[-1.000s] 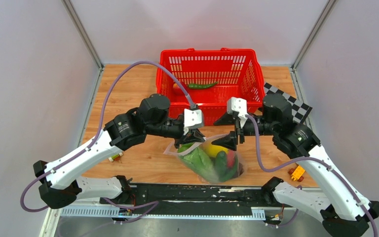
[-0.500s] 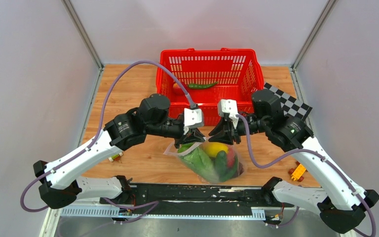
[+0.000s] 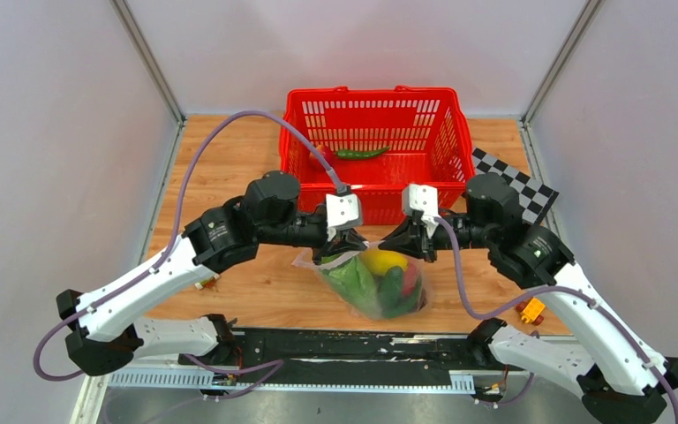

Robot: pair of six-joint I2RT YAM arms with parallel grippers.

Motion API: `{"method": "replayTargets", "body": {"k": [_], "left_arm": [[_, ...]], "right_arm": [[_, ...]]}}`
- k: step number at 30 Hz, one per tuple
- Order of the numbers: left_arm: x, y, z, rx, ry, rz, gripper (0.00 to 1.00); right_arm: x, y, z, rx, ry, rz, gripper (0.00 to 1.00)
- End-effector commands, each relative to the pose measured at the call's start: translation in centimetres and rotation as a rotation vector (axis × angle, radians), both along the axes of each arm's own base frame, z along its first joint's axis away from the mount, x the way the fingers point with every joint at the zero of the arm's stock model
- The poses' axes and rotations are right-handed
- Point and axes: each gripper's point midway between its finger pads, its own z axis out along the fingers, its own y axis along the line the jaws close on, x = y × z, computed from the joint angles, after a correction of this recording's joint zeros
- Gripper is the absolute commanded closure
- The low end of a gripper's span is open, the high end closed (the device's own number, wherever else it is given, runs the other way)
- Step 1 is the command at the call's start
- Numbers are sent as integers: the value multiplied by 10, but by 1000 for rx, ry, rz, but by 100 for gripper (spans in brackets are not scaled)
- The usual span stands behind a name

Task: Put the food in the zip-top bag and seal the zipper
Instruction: Zip the zipper food storage bag at the center of the board.

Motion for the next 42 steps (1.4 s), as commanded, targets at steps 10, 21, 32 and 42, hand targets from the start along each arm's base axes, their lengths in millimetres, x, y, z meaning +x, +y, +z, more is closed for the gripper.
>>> {"method": "replayTargets", "body": {"k": [10,21,32,42], "left_arm": [[-2,45,0,12,-40,124,100],[-3,64,-17,66,-34,175,100],[-4,73,-27,85,-15,208,100],[-10,35,5,-19,6,78,100]], "right_arm": [[18,-20,26,102,-96,-206,100],[34,-28,24,115,-100,-322,100],[32,-25,15,108,-73,-306,100],[5,1,25,61,-41,-26,34]]}}
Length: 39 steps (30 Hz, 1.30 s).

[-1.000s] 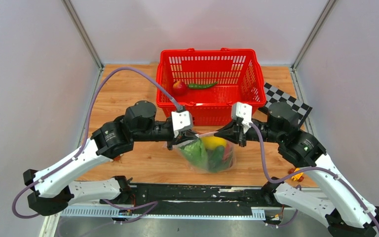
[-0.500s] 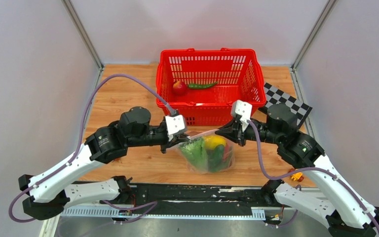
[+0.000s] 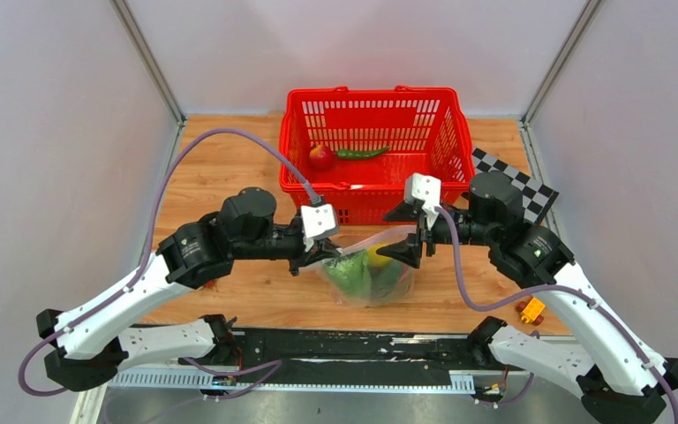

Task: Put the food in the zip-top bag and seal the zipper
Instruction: Zip the zipper food storage bag at the center of the board.

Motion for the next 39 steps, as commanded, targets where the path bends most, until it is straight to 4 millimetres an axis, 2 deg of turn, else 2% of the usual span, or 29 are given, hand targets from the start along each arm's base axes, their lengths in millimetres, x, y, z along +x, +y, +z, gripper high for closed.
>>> {"method": "replayTargets", "body": {"k": [1,6,12,18,21,26,30,39], "left_arm": [[-3,-20,28,-75,2,-69,100],[-1,-29,31,-76,-1,-87,100],[2,-32,39,-102,-20,-85,100],[4,-31,38,-97,-22,-74,100],[5,-29,38,-98,-26,-65,100],[6,-23,36,-88,-38,-42,100],[8,-14,29,-60,-42,-13,100],[6,22,4,4,-44,82,100]], "right_arm": [[-5,7,22,-4,-51,97,32],[-5,16,17,-56,-22,172,29],[-9,28,4,-114,18,230,35],[-10,37,-6,-133,45,250,55],[-7,38,-9,-135,48,234,75],[-4,34,-10,-130,34,197,99],[0,28,-10,-119,-3,144,100],[1,14,-10,-99,-43,62,100]]}}
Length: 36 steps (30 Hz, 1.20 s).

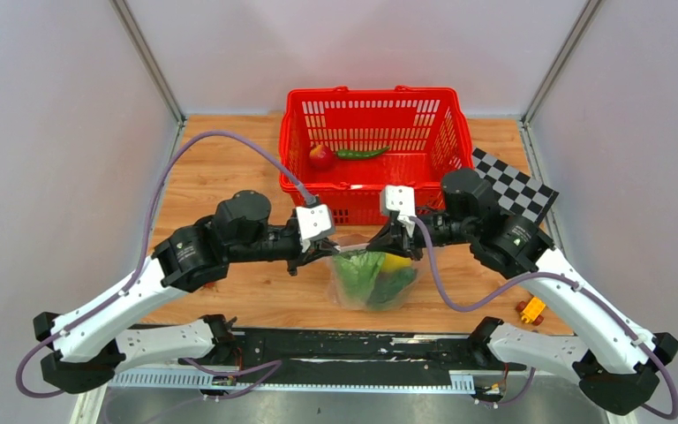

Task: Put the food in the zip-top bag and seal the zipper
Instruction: Zip the zipper food storage bag at the center of the board.

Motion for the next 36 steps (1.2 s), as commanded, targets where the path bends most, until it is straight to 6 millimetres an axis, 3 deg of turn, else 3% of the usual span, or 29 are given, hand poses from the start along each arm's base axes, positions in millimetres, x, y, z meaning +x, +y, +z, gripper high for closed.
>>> {"method": "replayTargets", "body": {"k": [1,17,24,25,26,28,30,34,36], "left_arm": [[0,31,-1,18,-26,83,100],[6,62,-16,88,-46,192,100],[6,58,-11,48,-41,201,99],[7,56,-9,36,-43,204,95],[9,55,-6,21,-46,210,84],[12,52,4,-32,-58,229,46],[16,53,14,-83,-73,260,22],[25,62,35,-191,-103,349,2],[29,68,42,-227,-113,390,0]], "right_arm": [[9,-11,8,14,-41,-89,100],[12,-13,6,22,-43,-120,100],[12,-11,11,43,-44,-120,100],[12,-11,12,45,-43,-123,100],[13,-11,13,47,-45,-129,100],[21,-14,15,51,-67,-175,100],[34,-21,20,67,-97,-264,100],[55,-42,41,91,-170,-439,100],[63,-56,52,83,-194,-525,100]]}}
